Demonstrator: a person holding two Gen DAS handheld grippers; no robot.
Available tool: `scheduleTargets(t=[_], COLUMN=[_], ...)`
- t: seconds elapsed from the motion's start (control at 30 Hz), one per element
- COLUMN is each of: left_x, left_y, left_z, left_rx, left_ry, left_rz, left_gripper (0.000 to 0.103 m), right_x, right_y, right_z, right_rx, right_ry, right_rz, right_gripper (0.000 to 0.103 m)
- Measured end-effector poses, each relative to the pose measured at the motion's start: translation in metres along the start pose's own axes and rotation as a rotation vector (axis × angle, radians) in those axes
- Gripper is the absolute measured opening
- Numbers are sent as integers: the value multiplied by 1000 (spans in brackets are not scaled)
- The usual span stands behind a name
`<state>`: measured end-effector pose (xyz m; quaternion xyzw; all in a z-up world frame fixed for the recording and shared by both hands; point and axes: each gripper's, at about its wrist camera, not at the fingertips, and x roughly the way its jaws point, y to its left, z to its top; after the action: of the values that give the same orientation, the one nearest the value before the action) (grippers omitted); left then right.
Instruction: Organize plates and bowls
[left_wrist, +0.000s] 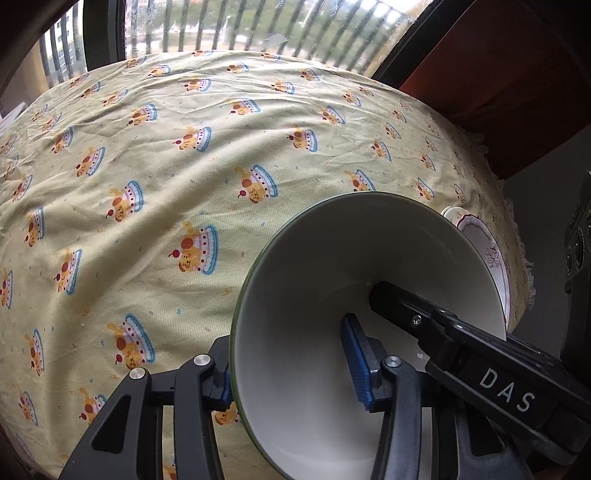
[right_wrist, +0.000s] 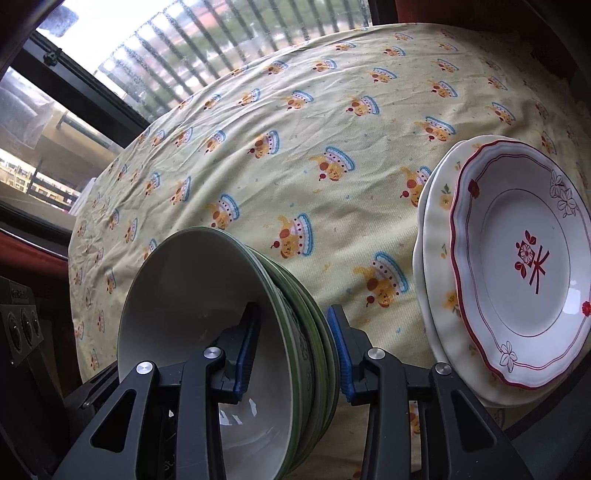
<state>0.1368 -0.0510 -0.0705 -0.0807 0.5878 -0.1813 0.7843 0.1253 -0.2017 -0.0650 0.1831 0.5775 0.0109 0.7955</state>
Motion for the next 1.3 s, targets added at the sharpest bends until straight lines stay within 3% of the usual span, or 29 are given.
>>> scheduleTargets(t=[0.2,0.37,0.63,1.03,1.3], left_x=[-13,-27,-32,-21,2], left_y=[-6,-20,-48,-125,-166], left_z=[2,8,12,12,7], left_rx=[38,69,-8,-47,-85], left_ry=[-29,-87,-140,-202,-195], left_rz=[-22,10,11,58,67], left_gripper=[47,47,47,47,46], right_x=[-17,-29,-58,-92,-98], right_y=[5,1,-10,-74,-121], right_z=[-3,3,20,46,59], right_rx=[17,44,-40,-118,-151], right_ry=[-36,-53,-114,-120,-94], right_rz=[-29,-11,-1,47,48], right_gripper=[40,40,39,39,39])
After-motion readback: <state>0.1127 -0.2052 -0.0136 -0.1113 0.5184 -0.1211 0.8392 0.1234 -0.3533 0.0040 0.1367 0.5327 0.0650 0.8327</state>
